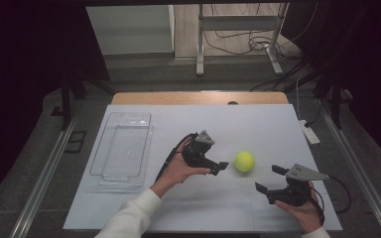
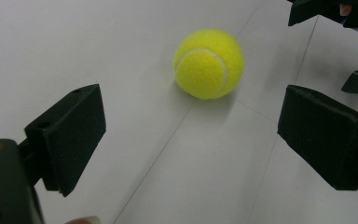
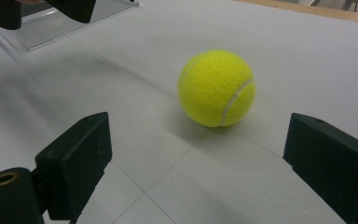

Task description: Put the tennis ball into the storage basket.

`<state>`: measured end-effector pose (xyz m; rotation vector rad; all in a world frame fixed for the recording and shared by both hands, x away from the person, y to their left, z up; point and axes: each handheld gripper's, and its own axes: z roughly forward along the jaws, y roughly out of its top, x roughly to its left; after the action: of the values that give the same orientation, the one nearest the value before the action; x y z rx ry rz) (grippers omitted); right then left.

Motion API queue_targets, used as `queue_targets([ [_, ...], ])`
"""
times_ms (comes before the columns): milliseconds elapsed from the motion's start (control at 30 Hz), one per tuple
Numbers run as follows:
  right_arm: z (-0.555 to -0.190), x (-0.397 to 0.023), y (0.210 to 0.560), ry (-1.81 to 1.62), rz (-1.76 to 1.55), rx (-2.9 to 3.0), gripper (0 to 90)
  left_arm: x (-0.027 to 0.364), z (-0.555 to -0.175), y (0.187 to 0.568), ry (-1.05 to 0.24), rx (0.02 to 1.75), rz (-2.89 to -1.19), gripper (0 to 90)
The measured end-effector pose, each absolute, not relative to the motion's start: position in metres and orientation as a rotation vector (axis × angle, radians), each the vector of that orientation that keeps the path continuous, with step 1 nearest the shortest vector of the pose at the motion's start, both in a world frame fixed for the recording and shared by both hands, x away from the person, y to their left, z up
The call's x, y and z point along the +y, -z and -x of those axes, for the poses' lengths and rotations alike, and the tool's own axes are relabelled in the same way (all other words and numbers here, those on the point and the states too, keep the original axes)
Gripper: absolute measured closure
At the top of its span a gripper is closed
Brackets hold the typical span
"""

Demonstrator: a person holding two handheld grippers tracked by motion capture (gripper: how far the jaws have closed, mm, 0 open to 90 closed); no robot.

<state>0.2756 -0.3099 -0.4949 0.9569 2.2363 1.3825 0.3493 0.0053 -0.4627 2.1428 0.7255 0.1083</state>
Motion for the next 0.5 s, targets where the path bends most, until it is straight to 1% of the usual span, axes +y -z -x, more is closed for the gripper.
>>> queue_targets([
  [500,-0.276,-0.310,0.496,-1.381,-0.958,2.242,7.7,-0.013,-0.357,0.463,-0.094,0.704,-2.170,8.8],
])
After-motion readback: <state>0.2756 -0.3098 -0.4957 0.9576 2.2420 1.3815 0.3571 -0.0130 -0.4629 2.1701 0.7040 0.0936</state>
